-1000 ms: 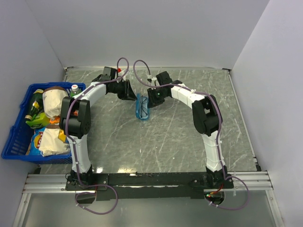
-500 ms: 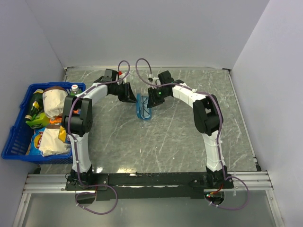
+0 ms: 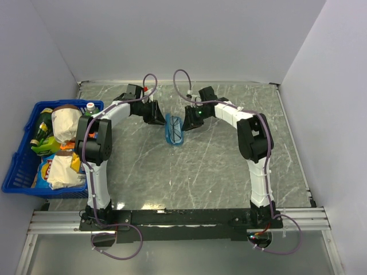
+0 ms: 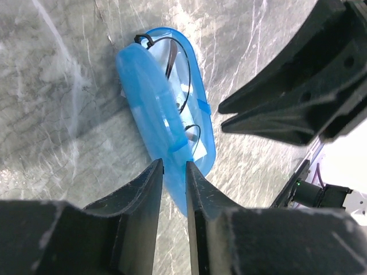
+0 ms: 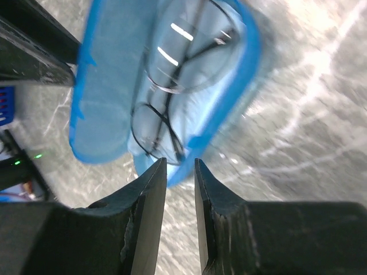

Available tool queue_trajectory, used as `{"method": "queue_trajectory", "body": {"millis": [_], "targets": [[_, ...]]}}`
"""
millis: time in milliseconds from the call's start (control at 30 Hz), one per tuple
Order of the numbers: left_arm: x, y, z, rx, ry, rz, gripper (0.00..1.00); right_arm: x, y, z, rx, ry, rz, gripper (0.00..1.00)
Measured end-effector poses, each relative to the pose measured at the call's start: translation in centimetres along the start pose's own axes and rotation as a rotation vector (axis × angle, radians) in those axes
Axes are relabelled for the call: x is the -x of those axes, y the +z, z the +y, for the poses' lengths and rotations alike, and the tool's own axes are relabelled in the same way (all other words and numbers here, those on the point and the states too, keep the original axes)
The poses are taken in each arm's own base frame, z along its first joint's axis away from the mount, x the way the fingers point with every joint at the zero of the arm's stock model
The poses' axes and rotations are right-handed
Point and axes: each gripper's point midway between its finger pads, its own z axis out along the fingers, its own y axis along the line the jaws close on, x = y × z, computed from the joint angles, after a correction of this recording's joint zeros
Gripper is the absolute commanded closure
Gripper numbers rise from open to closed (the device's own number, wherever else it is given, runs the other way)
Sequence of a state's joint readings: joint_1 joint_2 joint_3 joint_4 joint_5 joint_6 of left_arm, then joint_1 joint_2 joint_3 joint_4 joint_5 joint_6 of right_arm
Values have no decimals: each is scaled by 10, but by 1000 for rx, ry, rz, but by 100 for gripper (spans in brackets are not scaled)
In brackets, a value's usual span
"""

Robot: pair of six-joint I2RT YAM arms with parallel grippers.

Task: Organize the sunglasses
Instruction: Close the case with sunglasses at the center of the board.

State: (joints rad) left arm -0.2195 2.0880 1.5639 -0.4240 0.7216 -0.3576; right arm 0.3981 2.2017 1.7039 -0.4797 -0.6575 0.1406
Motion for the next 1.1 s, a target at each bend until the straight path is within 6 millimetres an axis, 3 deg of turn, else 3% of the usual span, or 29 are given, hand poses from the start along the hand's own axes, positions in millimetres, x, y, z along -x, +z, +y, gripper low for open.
{"method": "queue_trajectory", "body": {"millis": [200, 500, 1100], "targets": [[-5, 2, 2, -6, -9, 9, 71, -3, -10, -11, 68, 80, -6, 64], [-5, 3, 2, -7, -9, 6, 65, -3, -5, 2, 184, 114, -1, 65], [-1, 3, -4, -36, -14, -4, 65, -3, -8, -19, 236, 190, -14, 65]]}}
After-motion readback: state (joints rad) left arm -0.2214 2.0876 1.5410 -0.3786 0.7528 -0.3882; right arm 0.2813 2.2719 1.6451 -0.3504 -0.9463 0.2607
